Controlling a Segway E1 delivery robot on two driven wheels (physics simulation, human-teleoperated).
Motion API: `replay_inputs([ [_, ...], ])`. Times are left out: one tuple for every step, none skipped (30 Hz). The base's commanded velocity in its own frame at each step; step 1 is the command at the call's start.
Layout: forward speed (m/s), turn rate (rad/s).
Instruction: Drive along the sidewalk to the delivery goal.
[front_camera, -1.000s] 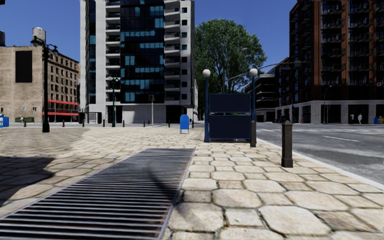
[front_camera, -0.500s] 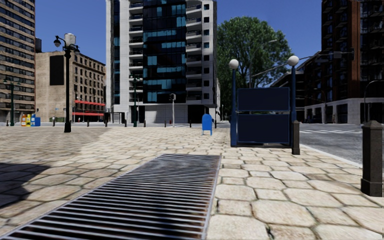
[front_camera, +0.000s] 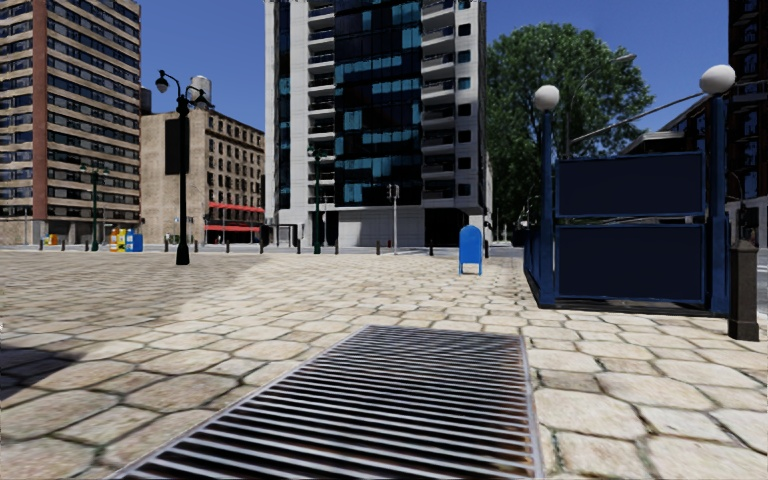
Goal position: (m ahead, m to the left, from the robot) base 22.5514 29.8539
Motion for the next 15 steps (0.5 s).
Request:
replay_inputs([
  [2.00,0.42],
  [2.00,0.42],
  [2.00,0.42],
  [2.00,0.42],
  [2.00,0.42],
  [2.00,0.42],
  [2.00,0.42],
  [2.00,0.42],
  [2.00,0.42],
  [2.00,0.42],
  [2.00,0.42],
  [2.00,0.42],
  [2.00,0.42],
  [2.00,0.42],
  [2.00,0.42],
])
